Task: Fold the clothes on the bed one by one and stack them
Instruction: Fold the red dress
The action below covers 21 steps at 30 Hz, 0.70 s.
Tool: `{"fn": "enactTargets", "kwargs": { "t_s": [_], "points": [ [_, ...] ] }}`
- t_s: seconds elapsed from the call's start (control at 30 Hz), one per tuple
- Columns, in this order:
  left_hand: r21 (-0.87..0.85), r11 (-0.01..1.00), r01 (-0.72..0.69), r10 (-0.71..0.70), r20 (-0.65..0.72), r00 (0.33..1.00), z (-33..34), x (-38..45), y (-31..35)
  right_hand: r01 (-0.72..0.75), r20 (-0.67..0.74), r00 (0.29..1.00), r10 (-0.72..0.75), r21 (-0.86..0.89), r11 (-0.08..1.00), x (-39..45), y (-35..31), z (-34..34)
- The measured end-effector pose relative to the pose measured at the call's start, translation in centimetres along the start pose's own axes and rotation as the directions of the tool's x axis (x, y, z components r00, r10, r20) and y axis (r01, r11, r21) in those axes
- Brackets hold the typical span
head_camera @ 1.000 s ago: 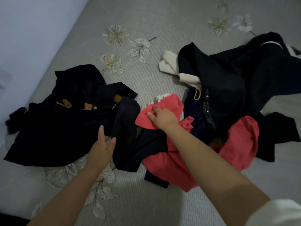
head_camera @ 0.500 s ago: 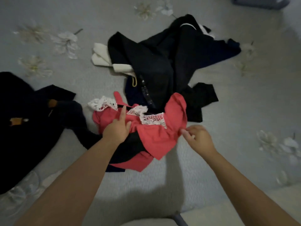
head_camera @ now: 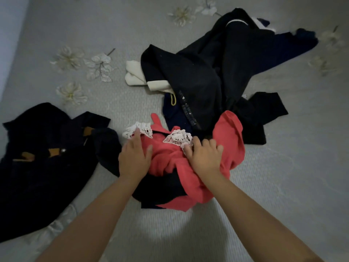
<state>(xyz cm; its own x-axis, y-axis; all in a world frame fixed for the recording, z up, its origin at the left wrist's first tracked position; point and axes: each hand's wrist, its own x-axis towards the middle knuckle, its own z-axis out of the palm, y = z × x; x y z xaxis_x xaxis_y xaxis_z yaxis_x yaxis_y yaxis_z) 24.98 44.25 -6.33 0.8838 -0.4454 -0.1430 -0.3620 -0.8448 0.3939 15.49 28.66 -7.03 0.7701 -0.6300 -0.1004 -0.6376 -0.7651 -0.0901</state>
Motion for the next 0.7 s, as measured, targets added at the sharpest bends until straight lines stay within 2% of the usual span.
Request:
{"fn": "enactTargets", "kwargs": {
  "t_s": [0.13,0.23,0.3,0.37,0.47,0.53,0.6,0.7],
  "points": [
    [-0.042,0.995,-0.089,0.091,0.035,0.995,-0.7,5.4,-1.9,-0.057,-0.069,0.996,0.056,-0.005,0.998,-1.2,-0.4,0.4],
    [-0.165,0.972,-0.165,0.187,0.131,0.974,-0.3,9.3,-2.5,-0.068,-0.173,0.982,0.075,0.047,0.997,-2.3,-0.2,1.2],
    [-0.230,0.948,-0.218,0.266,0.206,0.942,0.3,11.1,-2.9,-0.053,-0.284,0.956,0.074,0.080,0.995,-3.2,0.5,1.8],
    [-0.294,0.925,-0.240,0.333,0.324,0.885,0.9,12.3,-3.2,-0.067,-0.322,0.942,0.099,0.109,0.992,-3.9,1.5,2.7],
    [-0.338,0.910,-0.238,0.397,0.555,0.731,0.8,12.9,-3.7,-0.089,-0.308,0.942,0.135,0.158,0.983,-5.2,2.6,3.9],
    [-0.336,0.902,-0.269,0.429,0.640,0.638,0.4,12.6,-3.7,-0.121,-0.302,0.935,0.188,0.227,0.966,-5.8,2.7,4.1],
    [-0.312,0.898,-0.310,0.439,0.678,0.590,0.2,11.9,-3.6,-0.184,-0.238,0.933,0.271,0.331,0.925,-6.1,2.6,4.0],
    [-0.221,0.899,-0.378,0.415,0.702,0.578,0.4,11.1,-3.5,-0.284,-0.109,0.927,0.360,0.424,0.860,-6.0,2.3,3.5]
  ]
}}
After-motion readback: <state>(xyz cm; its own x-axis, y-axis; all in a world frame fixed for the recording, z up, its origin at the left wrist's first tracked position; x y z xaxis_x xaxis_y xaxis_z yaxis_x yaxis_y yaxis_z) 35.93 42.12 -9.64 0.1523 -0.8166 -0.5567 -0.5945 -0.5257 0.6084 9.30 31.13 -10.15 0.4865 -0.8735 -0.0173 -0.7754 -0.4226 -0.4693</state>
